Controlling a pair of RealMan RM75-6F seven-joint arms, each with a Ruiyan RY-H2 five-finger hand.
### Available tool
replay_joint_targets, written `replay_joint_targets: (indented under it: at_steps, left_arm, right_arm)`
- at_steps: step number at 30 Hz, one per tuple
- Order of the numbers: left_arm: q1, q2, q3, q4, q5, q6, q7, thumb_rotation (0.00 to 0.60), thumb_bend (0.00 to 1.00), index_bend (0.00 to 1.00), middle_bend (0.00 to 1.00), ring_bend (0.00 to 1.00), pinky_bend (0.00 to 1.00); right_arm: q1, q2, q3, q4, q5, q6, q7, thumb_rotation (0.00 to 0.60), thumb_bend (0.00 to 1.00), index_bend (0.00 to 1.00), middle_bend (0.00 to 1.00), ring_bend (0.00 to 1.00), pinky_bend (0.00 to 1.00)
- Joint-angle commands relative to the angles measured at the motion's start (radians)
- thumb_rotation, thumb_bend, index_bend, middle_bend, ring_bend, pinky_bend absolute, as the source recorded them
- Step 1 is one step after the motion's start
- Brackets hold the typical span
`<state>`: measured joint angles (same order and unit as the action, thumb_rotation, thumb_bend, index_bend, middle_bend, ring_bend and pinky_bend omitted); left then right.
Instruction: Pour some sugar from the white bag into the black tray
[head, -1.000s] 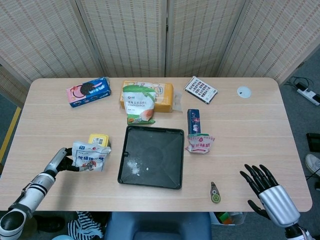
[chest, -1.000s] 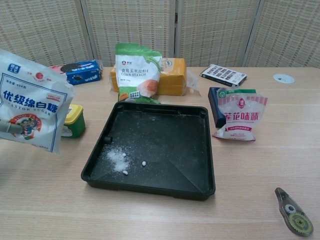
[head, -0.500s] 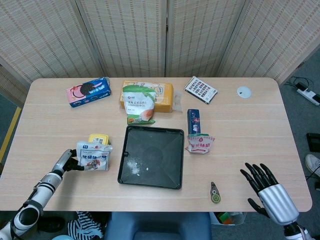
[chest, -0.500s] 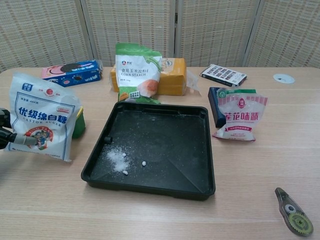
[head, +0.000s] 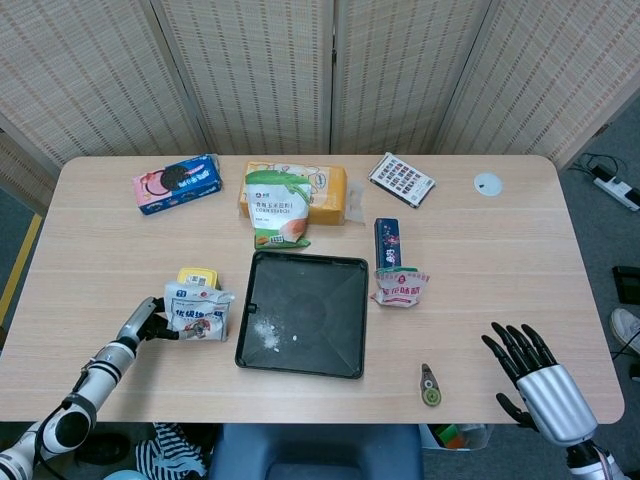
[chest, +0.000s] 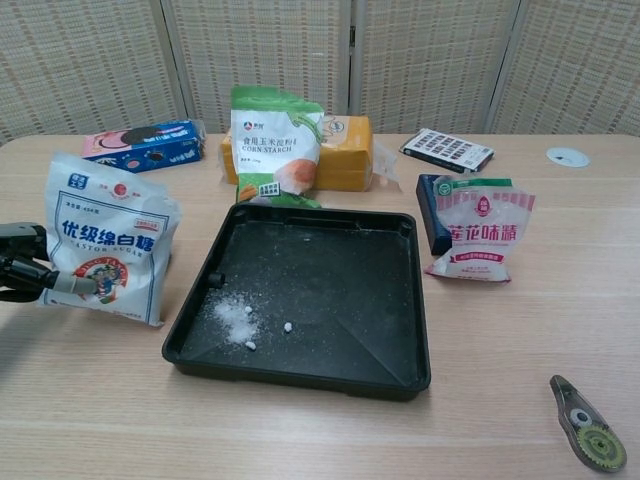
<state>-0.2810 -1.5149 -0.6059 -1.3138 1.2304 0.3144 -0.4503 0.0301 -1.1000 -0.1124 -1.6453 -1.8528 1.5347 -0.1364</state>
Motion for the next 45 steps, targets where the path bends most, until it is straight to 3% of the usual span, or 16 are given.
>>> replay_joint_targets:
  at_steps: [1,6,14,20,23,29,31,34,36,40,45]
  left_arm:
    - [-0.012,0.013,0.033,-0.001,0.066,0.018,-0.077,0.6,0.25,0.25,0.39,1.0,1.0]
    - [-0.04,0.029,0.084,0.015,0.142,0.029,-0.197,0.6,0.22,0.07,0.16,1.0,1.0]
    - [-0.072,0.064,0.177,0.02,0.273,0.163,-0.393,0.6,0.2,0.0,0.03,1.0,1.0]
    - [-0.073,0.108,0.229,0.017,0.327,0.335,-0.468,0.6,0.19,0.0,0.0,1.0,1.0]
    - [-0.058,0.178,0.252,-0.032,0.344,0.424,-0.483,0.6,0.19,0.0,0.0,1.0,1.0]
    - [0.0,0.373,0.322,-0.152,0.404,0.562,-0.33,0.6,0.19,0.0,0.04,0.99,1.0]
    - [0.036,0.426,0.357,-0.184,0.438,0.625,-0.241,0.6,0.19,0.0,0.05,0.88,0.93]
    - [0.111,0.493,0.423,-0.212,0.501,0.745,-0.048,0.6,0.18,0.0,0.05,0.44,0.51]
    - [0.178,0.494,0.457,-0.206,0.526,0.856,0.128,0.6,0.18,0.0,0.05,0.28,0.38]
    - [0.295,0.466,0.51,-0.205,0.539,1.034,0.376,0.6,0.17,0.0,0.05,0.09,0.25]
    - [0.387,0.443,0.555,-0.232,0.489,1.137,0.54,0.6,0.17,0.0,0.0,0.0,0.06]
  right_arm:
    - [-0.001,0.0,-0.001,0.0,-0.001,0.003,0.0,0.6,0.3,0.0,0.0,0.0,0.0]
    - [-0.004,0.001,0.0,-0.001,0.0,0.009,0.001,0.6,0.3,0.0,0.0,0.0,0.0]
    - [-0.002,0.001,-0.001,-0.001,-0.001,0.005,-0.001,0.6,0.3,0.0,0.0,0.0,0.0]
    - [-0.002,0.003,-0.004,-0.001,-0.007,0.008,0.004,0.6,0.3,0.0,0.0,0.0,0.0]
    - [-0.002,0.005,-0.005,0.001,-0.009,0.011,0.007,0.6,0.3,0.0,0.0,0.0,0.0]
    - [-0.003,0.008,-0.006,0.001,-0.013,0.017,0.014,0.6,0.3,0.0,0.0,0.0,0.0]
    - [-0.004,0.009,-0.005,0.001,-0.012,0.02,0.014,0.6,0.3,0.0,0.0,0.0,0.0]
    - [-0.004,0.007,-0.003,0.001,-0.006,0.017,0.011,0.6,0.3,0.0,0.0,0.0,0.0]
    - [-0.005,0.004,0.003,-0.001,0.006,0.015,0.004,0.6,0.3,0.0,0.0,0.0,0.0]
    - [-0.016,-0.001,0.024,-0.007,0.048,0.026,-0.015,0.6,0.3,0.0,0.0,0.0,0.0]
    - [-0.046,-0.013,0.079,-0.017,0.143,0.069,-0.07,0.6,0.3,0.0,0.0,0.0,0.0]
